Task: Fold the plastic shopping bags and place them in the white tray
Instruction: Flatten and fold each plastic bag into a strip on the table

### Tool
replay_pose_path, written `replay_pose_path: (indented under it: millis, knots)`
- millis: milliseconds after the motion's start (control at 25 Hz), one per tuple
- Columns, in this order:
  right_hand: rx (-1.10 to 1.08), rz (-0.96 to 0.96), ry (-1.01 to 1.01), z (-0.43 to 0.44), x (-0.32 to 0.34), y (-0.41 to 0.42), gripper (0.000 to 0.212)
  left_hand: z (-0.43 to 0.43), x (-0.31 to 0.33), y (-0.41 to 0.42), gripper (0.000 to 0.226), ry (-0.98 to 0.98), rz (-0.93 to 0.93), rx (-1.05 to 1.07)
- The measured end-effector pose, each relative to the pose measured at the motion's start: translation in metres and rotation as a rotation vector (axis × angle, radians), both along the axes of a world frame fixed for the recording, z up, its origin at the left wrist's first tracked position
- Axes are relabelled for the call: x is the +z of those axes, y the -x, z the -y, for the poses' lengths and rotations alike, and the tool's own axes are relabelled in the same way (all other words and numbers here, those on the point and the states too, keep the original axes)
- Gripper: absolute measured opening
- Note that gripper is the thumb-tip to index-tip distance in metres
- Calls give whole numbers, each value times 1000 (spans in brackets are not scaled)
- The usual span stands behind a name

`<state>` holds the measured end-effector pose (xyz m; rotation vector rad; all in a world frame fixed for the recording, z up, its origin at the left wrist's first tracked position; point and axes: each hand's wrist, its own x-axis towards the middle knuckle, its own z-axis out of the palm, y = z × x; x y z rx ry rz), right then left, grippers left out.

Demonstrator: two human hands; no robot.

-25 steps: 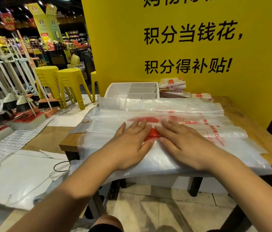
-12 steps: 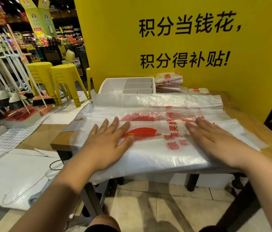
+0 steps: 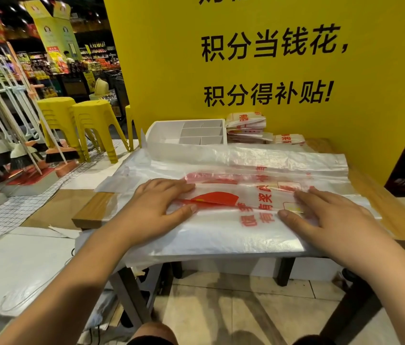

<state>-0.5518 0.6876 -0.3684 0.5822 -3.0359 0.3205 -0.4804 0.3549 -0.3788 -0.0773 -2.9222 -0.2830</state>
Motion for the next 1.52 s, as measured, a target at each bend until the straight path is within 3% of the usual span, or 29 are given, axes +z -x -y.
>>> replay_pose_path:
  millis: [120, 360, 520, 680, 840, 960, 1080, 1240, 1520]
  knots:
    - [100, -22, 31, 8, 4, 2, 71, -3, 5, -2, 69, -9, -41, -2]
    - [218, -43, -48, 16, 15, 6, 58, -16, 23, -11, 49, 213, -23, -6]
    - [252, -170, -117, 18, 17, 1, 40, -16, 25, -17, 35, 206, -63, 3]
    - [283, -71, -6, 16, 33, 8, 31, -5, 35, -18, 25, 93, -81, -27]
    - [250, -85, 29, 25, 47, 22, 38, -1, 53, -8, 31, 37, -14, 51]
    - [220, -201, -16, 40, 51, 34, 52, 1, 56, 7, 44, -3, 22, 95]
    - [213, -322, -3, 50, 39, 38, 42, 0, 49, 16, 46, 67, 17, 162]
    - [221, -299, 66, 58, 23, 37, 37, -6, 39, 17, 40, 112, -12, 200]
    - [274, -287, 150, 59, 5, 41, 31, 17, 25, 1, 48, -31, 124, 225]
